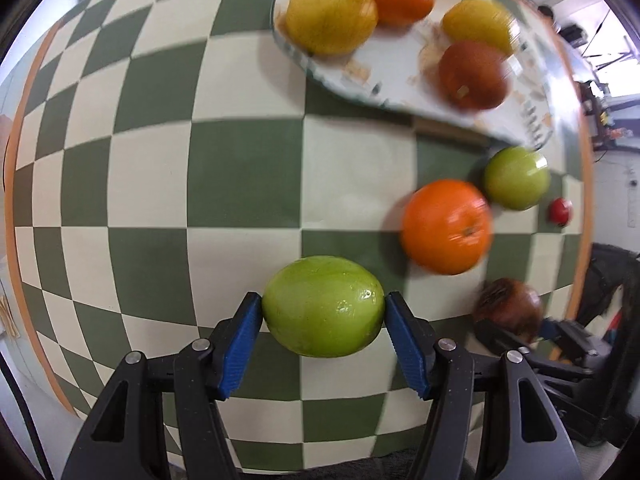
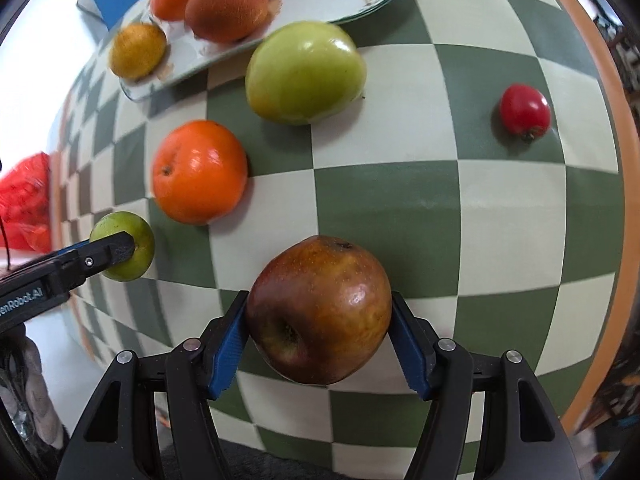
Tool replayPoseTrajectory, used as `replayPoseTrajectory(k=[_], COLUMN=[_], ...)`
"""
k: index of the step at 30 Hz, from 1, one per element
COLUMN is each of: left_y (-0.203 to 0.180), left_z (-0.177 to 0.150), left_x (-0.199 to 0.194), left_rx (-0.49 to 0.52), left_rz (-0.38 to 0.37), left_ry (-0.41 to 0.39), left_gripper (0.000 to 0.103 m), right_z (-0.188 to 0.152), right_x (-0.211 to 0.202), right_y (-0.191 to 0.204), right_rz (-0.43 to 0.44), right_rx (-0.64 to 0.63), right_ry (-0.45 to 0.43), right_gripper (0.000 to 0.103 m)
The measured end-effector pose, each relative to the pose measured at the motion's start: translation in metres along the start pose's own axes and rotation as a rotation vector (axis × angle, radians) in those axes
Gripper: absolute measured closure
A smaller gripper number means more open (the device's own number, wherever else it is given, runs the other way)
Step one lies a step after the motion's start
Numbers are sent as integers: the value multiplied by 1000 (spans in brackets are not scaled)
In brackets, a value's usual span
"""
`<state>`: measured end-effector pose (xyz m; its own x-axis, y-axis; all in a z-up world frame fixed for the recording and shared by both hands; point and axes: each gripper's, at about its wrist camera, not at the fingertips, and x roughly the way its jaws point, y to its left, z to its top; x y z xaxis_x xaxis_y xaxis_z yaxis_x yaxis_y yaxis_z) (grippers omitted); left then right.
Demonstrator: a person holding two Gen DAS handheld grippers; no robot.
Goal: Organize fruits
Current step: 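Place both apples on the floral plate and open both tools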
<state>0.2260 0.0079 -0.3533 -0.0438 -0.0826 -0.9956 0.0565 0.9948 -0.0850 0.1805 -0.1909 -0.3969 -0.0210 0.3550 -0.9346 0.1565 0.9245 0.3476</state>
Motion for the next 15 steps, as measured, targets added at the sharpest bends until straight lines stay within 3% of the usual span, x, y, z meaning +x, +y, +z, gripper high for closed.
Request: replayPoseTrajectory(k=[4,6,9,15], left_y=[-8,-12,-19,-28], left_z=[18,47,90,132], left_x=[-42,-64,-80,-63], left_rx=[-16,-23,-39,-76], left_rz=[-77,-94,-99,-81], left_ry=[-70,-99,-128,-93], left_gripper=[43,43,43,42], right_z=[7,21,53,140], right_x=[-32,-53,-76,-90], right_y=[-11,-13,-16,-22], right_rz=[117,151,167,129], right_rx=[72,89,98,102], right_ry=[-56,-98,-160,-211], right_gripper=[35,34,34,34])
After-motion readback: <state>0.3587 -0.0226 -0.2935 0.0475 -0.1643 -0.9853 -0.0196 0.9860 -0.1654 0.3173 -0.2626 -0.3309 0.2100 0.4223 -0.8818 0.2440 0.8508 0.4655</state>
